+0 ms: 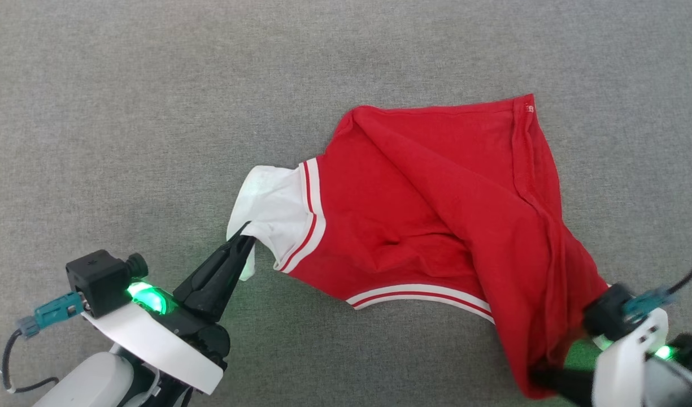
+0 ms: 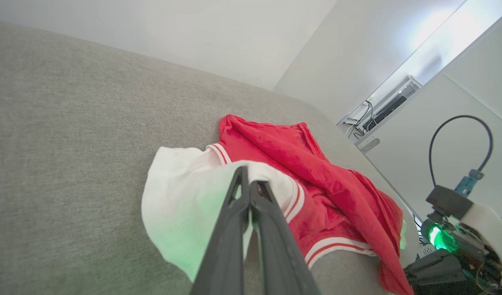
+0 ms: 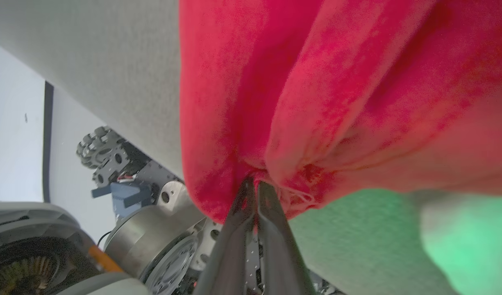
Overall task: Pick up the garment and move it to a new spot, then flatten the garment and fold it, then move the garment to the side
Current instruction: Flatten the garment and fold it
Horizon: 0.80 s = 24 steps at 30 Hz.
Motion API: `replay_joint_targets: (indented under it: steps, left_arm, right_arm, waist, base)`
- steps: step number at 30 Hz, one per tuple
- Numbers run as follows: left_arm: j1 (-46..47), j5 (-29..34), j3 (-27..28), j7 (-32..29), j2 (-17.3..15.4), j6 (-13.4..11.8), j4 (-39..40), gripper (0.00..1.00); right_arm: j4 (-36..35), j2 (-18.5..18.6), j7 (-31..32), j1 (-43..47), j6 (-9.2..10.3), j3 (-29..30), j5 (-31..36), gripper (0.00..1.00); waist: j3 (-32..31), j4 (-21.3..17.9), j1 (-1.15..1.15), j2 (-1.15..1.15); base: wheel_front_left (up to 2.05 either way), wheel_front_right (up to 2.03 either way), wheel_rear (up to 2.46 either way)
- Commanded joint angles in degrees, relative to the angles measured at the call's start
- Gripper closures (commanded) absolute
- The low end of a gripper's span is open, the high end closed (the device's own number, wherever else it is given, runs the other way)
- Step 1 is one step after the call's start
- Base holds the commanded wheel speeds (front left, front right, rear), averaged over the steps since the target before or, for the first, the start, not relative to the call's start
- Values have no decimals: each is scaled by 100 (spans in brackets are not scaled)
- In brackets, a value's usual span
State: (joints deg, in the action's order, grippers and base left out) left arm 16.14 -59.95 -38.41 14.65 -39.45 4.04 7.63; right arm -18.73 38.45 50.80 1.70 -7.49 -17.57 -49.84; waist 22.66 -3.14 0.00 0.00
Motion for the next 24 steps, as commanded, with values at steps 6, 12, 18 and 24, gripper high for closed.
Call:
replay_joint_targets:
  steps: [6, 12, 18, 24]
  left_arm:
    - [-115, 53, 108, 37, 41, -5, 22, 100]
    - [-70, 130, 130, 38, 119, 32, 89, 100]
    - [146, 187, 37, 7, 288, 115, 20, 100]
    - [376, 254, -82, 9, 489, 191, -137, 100]
  right_arm:
    - [-508, 98, -239, 150, 0, 987, -32, 0]
    - [-817, 42, -237, -182, 0, 2343, -106, 0]
    - [-297, -165, -239, -1407, 0, 2526, 174, 0]
    - [925, -407, -377, -2943, 0, 1603, 778, 0]
  waist:
    - [4, -15, 0, 0]
    - [112, 56, 0, 0]
    - [355, 277, 0, 0]
    - [622, 453, 0, 0]
  base:
    - [0, 0, 0]
    - [0, 0, 0]
    - [0, 0, 0]
    - [0, 0, 0]
